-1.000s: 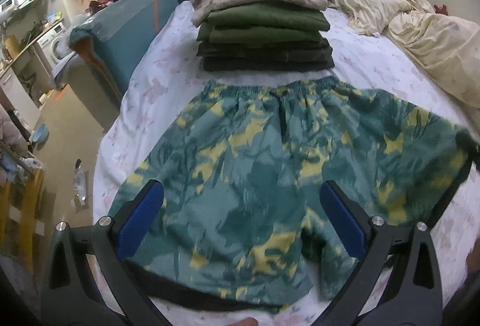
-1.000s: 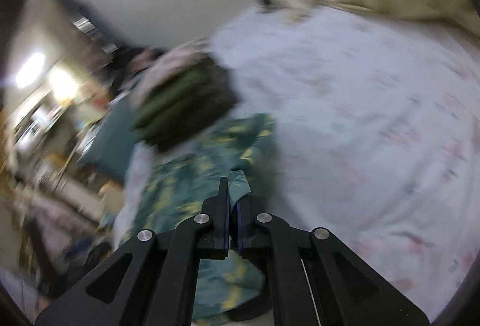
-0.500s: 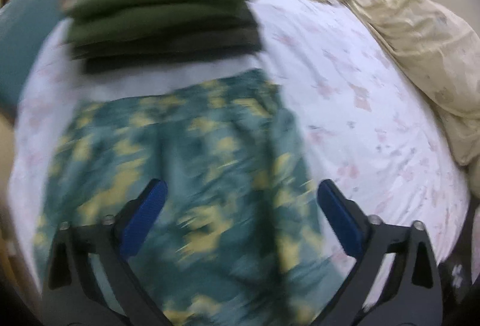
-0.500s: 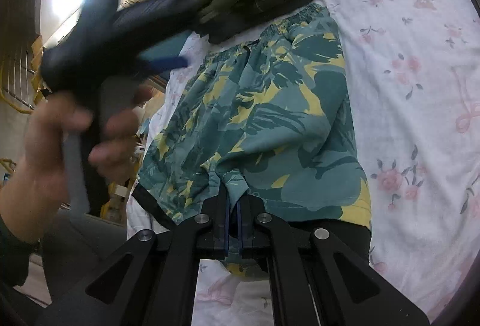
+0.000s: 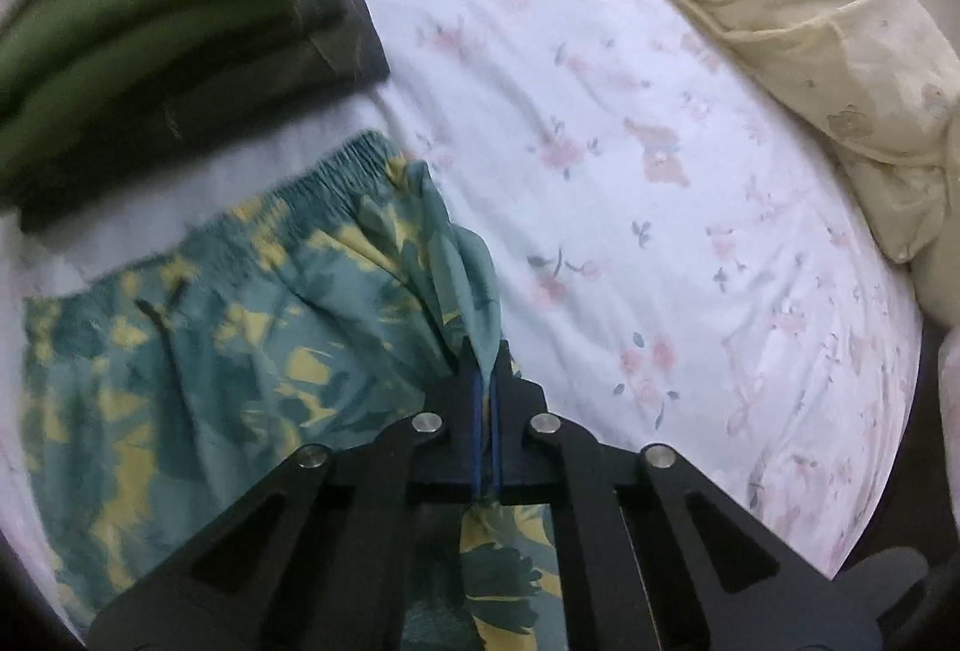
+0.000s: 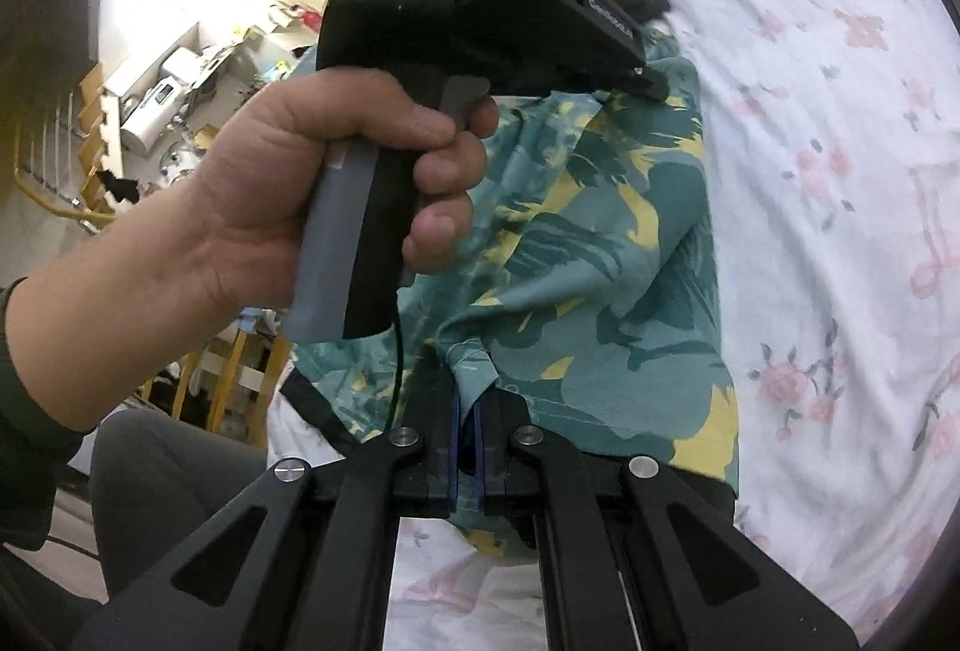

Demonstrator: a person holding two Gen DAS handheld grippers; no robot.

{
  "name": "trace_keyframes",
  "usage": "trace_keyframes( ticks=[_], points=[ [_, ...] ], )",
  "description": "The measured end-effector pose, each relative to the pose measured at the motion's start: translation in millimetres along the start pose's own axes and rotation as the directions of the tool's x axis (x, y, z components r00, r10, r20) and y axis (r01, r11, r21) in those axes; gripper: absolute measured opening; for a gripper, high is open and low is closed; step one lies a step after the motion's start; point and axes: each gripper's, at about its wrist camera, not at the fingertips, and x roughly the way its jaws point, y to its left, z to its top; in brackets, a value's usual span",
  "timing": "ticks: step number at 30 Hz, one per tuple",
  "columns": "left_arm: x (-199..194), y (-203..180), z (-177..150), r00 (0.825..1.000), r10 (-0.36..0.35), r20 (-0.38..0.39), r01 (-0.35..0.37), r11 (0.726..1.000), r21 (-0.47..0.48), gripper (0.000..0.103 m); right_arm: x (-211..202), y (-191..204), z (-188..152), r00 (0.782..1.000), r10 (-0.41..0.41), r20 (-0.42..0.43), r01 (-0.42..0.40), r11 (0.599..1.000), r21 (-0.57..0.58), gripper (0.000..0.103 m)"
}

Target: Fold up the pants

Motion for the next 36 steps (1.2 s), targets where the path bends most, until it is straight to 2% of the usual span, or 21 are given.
trace_keyframes(
  ticks=[5,9,13,16,20,24,26,30,33,36],
  points=[
    [-46.8,30.0,0.1,0.997,0.008,0.078,-0.006,1.0,-0.025,0.0,4.3,27.3,4.0,1.0,0.024,-0.011,-0.025,0.998,-0.06,0.003],
    [-78.1,64.2,-0.8,0.992,0.049,0.115,-0.046,0.999,-0.025,0.0,14.1,58.9,13.6,0.998,0.054,-0.012,-0.055,0.994,-0.092,0.003],
    [-109.3,107.5,-17.2,0.986,0.098,0.136,-0.093,0.995,-0.048,0.0,48.7,108.7,18.6,0.996,0.067,-0.066,-0.078,0.98,-0.185,0.003],
    [-123.1,148.0,-31.8,0.981,0.139,0.136,-0.125,0.986,-0.107,0.0,86.8,140.4,24.2,0.99,0.083,-0.117,-0.108,0.969,-0.224,0.003],
    [-112.0,196.1,-54.1,0.974,0.215,0.072,-0.204,0.97,-0.129,0.0,137.5,162.6,22.7,0.977,0.087,-0.195,-0.131,0.966,-0.221,0.003],
    [-85.3,229.5,-74.4,0.966,0.258,0.002,-0.254,0.953,-0.167,0.0,186.8,181.4,5.9,0.962,0.032,-0.271,-0.105,0.96,-0.259,0.003],
    [-76.1,238.8,-82.5,0.965,0.261,-0.011,-0.259,0.948,-0.184,0.0,203.2,180.9,-0.6,0.953,0.013,-0.303,-0.093,0.964,-0.25,0.003],
    [-71.4,253.9,-91.1,0.971,0.238,-0.013,-0.235,0.948,-0.214,0.0,210.5,183.8,-2.3,0.946,-0.001,-0.323,-0.085,0.963,-0.254,0.003],
    [-86.9,266.2,-92.8,0.976,0.218,0.02,-0.205,0.944,-0.259,0.0,207.4,186.3,4.9,0.948,0.004,-0.318,-0.091,0.962,-0.258,0.003],
    [-100.8,267.5,-92.9,0.975,0.216,0.052,-0.195,0.946,-0.259,0.0,203.8,183.1,10.0,0.951,0.024,-0.307,-0.106,0.962,-0.252,0.003]
  ],
)
